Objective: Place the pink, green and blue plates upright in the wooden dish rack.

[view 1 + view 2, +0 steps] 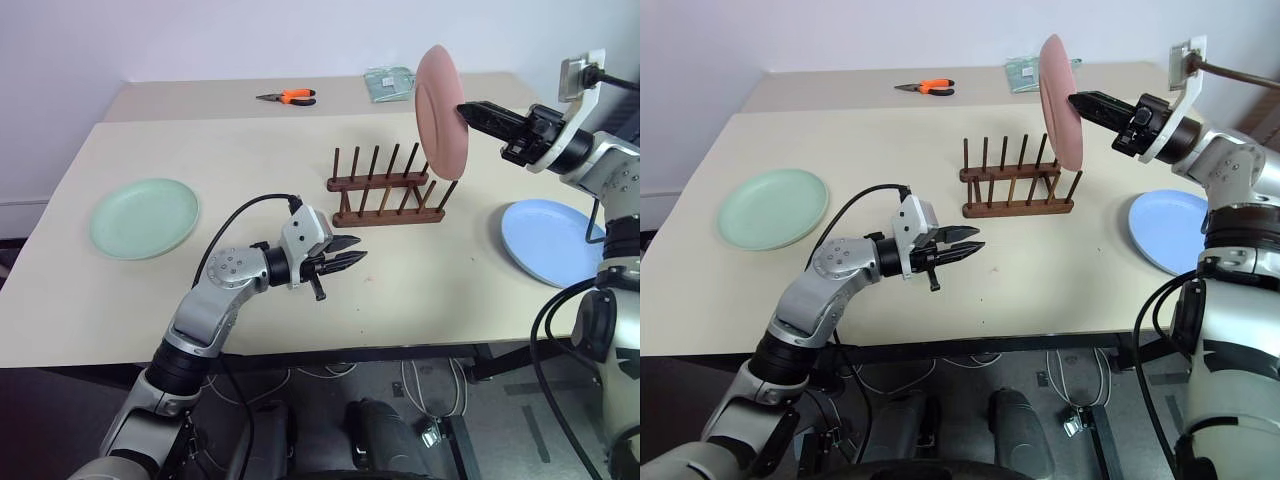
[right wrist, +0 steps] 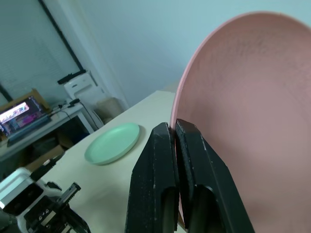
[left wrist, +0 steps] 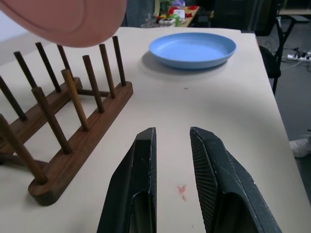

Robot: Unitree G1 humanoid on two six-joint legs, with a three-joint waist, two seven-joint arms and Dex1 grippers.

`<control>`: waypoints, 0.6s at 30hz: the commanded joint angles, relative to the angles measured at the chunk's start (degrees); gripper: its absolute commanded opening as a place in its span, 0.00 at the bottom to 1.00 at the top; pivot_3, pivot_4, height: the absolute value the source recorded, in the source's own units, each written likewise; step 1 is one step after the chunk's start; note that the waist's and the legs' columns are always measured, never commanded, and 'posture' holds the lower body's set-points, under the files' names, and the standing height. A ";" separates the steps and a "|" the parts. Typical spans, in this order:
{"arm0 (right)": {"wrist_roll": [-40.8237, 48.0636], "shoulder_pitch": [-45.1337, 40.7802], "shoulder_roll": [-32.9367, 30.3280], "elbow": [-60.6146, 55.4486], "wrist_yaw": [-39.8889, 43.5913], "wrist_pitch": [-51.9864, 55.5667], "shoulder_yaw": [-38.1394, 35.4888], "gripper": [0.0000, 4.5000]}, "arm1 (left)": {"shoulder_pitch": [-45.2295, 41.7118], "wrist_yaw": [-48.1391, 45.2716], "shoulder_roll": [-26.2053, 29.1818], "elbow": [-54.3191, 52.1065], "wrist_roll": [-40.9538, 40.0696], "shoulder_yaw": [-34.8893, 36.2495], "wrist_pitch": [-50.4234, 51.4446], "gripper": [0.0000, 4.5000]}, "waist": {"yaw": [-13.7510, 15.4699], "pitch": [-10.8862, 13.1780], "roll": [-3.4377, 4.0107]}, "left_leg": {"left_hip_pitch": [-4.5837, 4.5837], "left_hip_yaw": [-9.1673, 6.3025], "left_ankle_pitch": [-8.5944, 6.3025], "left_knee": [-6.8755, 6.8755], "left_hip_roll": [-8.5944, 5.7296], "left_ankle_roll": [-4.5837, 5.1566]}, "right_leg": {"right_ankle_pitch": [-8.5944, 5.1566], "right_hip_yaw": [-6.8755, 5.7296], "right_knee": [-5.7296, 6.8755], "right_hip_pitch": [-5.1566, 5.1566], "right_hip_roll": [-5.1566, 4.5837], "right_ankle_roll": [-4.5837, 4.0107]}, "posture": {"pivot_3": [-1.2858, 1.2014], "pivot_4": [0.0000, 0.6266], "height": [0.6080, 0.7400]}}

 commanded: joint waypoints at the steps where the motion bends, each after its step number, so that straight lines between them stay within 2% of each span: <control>1: -1.35 -3.54 0.01 3.59 0.48 -1.24 -1.55 0.02 | 0.12 0.28 0.07 -2.31 -0.97 0.80 0.10 0.24 | 0.02 0.00 0.00 | 0.00 0.00 0.00 -0.01 0.00 0.00 | 0.00 0.00 -0.01 0.00 0.00 0.00 | 0.52 0.24 1.00; 8: -2.14 -4.68 0.12 7.40 0.51 -0.74 -3.66 0.02 | 1.05 0.56 0.48 -3.22 -0.85 0.58 0.43 0.24 | -0.03 0.00 0.00 | 0.00 0.00 -0.01 -0.04 0.00 -0.01 | 0.00 0.00 -0.05 0.00 -0.04 -0.01 | 0.52 0.24 1.00; 11: -1.86 -5.08 -0.15 7.91 0.21 -0.37 -5.07 0.19 | 1.14 0.47 0.60 -3.38 -0.93 0.61 0.68 0.24 | -0.04 0.00 0.01 | 0.00 0.00 -0.01 -0.04 0.00 -0.01 | 0.00 0.00 -0.05 0.00 -0.04 -0.01 | 0.52 0.24 1.00; 18: -2.84 -6.07 -0.75 9.24 -2.44 -2.24 -7.73 0.94 | 1.00 0.35 0.64 -3.29 -0.98 0.44 0.95 0.24 | -0.03 0.00 0.01 | -0.01 0.00 -0.01 -0.14 -0.01 -0.01 | 0.00 0.00 -0.16 -0.01 -0.06 -0.01 | 0.52 0.24 1.00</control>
